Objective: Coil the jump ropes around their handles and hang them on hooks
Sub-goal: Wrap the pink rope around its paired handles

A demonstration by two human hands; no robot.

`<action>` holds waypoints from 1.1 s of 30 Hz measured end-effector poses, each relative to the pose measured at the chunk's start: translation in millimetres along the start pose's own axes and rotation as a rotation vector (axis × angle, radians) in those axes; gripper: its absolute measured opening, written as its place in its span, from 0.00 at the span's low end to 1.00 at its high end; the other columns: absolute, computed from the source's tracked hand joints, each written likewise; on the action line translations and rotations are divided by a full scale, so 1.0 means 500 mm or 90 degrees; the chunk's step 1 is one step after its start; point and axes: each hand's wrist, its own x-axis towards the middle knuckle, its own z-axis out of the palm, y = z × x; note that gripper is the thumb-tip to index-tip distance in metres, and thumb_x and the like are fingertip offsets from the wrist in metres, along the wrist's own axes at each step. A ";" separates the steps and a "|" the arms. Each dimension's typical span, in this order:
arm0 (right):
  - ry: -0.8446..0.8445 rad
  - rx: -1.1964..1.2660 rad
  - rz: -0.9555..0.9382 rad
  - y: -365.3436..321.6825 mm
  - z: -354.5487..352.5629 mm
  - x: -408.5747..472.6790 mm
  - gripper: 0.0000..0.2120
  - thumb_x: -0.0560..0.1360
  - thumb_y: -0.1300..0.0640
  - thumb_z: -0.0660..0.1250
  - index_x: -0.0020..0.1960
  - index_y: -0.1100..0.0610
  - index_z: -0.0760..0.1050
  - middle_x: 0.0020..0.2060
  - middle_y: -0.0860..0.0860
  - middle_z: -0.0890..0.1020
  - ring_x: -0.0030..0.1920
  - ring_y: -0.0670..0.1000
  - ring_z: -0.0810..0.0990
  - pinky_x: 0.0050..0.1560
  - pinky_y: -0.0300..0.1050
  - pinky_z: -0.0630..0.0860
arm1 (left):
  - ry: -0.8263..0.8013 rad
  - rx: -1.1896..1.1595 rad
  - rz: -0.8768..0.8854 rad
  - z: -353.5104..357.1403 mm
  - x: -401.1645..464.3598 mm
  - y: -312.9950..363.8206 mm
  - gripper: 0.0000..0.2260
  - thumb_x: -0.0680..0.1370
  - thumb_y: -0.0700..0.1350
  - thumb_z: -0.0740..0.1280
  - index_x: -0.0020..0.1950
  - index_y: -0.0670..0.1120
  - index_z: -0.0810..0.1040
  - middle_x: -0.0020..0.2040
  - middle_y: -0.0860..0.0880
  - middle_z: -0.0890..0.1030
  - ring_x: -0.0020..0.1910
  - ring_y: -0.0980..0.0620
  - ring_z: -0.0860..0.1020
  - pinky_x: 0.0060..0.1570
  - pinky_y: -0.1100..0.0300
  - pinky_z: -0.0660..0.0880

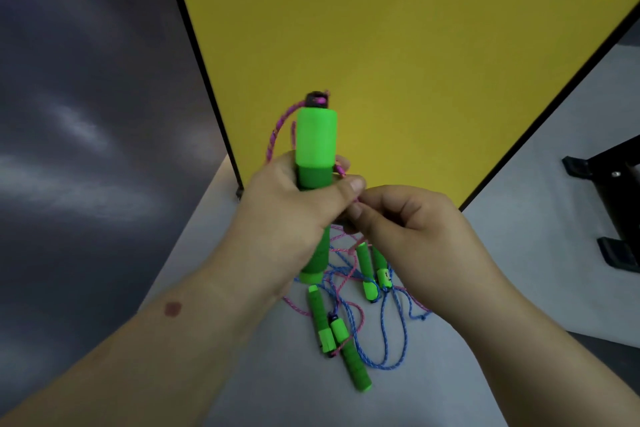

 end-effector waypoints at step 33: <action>-0.007 0.002 0.022 0.010 0.001 -0.001 0.10 0.80 0.47 0.68 0.44 0.49 0.84 0.35 0.64 0.78 0.31 0.58 0.70 0.31 0.46 0.66 | 0.104 -0.108 0.029 -0.042 0.021 0.027 0.08 0.75 0.39 0.76 0.51 0.43 0.80 0.45 0.40 0.86 0.45 0.47 0.86 0.51 0.49 0.84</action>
